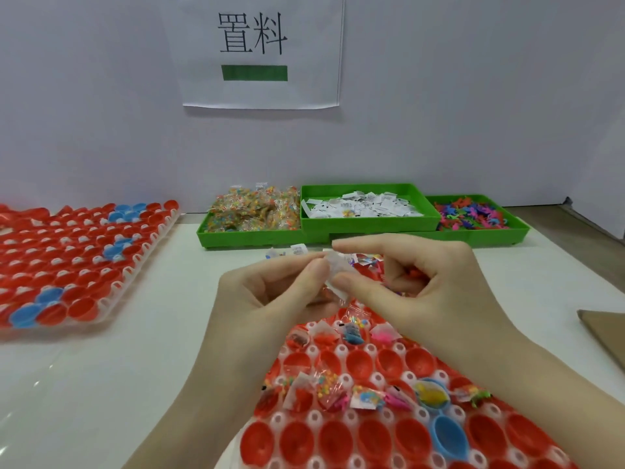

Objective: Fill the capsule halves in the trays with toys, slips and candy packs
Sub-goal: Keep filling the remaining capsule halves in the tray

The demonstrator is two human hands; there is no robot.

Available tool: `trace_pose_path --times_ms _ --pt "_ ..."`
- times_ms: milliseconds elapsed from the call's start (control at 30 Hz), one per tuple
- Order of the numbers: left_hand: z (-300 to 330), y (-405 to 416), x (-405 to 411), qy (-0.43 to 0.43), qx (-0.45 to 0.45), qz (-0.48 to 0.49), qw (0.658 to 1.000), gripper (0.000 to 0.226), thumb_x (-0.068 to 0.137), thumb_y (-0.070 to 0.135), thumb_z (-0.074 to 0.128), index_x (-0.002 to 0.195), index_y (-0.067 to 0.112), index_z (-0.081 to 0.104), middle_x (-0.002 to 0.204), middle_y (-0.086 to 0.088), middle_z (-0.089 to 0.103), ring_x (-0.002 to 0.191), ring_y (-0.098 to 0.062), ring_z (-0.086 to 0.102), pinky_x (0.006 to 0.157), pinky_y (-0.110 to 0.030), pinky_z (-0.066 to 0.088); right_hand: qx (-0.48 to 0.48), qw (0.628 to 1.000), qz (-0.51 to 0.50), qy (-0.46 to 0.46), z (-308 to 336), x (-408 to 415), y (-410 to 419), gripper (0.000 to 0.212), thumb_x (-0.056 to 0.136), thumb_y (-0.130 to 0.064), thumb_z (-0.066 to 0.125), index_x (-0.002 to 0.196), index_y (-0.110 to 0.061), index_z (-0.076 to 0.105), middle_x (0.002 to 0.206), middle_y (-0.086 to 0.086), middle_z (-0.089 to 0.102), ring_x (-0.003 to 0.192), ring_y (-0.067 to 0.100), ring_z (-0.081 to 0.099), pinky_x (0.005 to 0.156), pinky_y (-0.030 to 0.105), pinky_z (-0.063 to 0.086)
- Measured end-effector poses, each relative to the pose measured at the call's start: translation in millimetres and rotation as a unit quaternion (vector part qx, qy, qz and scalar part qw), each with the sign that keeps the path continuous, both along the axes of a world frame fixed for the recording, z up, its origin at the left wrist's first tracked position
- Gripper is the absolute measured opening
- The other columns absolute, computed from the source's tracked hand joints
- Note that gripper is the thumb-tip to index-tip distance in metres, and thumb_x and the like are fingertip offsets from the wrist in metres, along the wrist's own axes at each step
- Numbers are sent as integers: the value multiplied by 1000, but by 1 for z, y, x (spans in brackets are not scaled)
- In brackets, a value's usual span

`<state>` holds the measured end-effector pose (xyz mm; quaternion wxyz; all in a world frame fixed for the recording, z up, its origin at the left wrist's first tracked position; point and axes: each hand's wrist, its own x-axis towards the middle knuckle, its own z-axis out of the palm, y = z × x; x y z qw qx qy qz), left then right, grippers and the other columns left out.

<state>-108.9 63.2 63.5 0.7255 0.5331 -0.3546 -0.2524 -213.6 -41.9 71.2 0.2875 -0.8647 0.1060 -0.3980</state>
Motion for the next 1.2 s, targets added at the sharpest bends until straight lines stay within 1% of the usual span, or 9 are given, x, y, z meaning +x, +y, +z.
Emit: trace_pose_path --times_ms 200,333,400,467,567,667,867,1067,1200 --pt "-8 20 -14 -41 34 54 997 14 63 20 62 68 21 75 60 -6 70 51 -11 65 49 -14 50 191 961 48 195 -8 -5 4 32 88 -50 46 113 -36 61 52 -15 43 42 -5 43 48 7 34" --pt "-16 33 -18 -56 76 53 994 17 61 22 63 67 34 74 61 -1 70 51 -11 66 49 -12 49 267 918 111 271 -21 -28 18 46 93 -50 41 57 -35 64 40 -15 47 33 -10 44 40 8 34" --pt "-20 39 -20 -78 90 62 991 16 60 21 65 64 34 74 67 4 69 49 -12 65 48 -12 49 249 934 115 230 -19 -26 21 18 88 -56 39 85 -58 57 63 -30 53 58 -21 48 61 2 38" --pt "-26 45 -20 -127 111 73 983 16 57 26 64 65 37 74 74 3 66 50 -12 64 50 -12 49 232 940 165 186 -19 -33 28 29 84 -46 49 113 -50 50 79 -25 52 71 -12 51 71 3 38" --pt "-35 51 -21 -171 129 90 973 17 55 30 64 66 39 73 66 1 63 53 -9 60 51 -11 43 274 947 134 104 -25 -31 35 37 58 -31 79 92 -42 69 74 -15 69 64 -1 63 64 12 50" --pt "-35 52 -23 -139 109 105 979 18 55 25 65 67 34 75 67 -1 67 53 -8 62 54 -13 48 311 945 88 50 -32 -25 42 28 41 -36 76 68 -37 73 71 -13 71 62 9 67 58 18 54" --pt "-35 49 -31 -60 70 108 990 19 54 15 65 65 26 76 68 -8 70 52 -12 66 52 -11 50 365 922 119 42 -35 -19 36 24 45 -29 75 69 -27 76 68 -5 71 55 11 62 52 17 50" --pt "-35 51 -28 -108 88 88 986 16 47 26 69 60 31 75 60 0 69 54 1 61 54 -5 44 438 880 145 116 -41 -20 28 28 53 -20 76 81 -18 75 79 -2 74 63 3 66 52 11 46" --pt "-40 57 -18 -165 142 83 972 17 40 42 68 56 39 73 66 15 70 67 4 64 65 -3 44 399 876 167 212 -41 -17 30 9 74 -19 73 76 -27 74 72 -4 72 58 3 62 57 15 49"
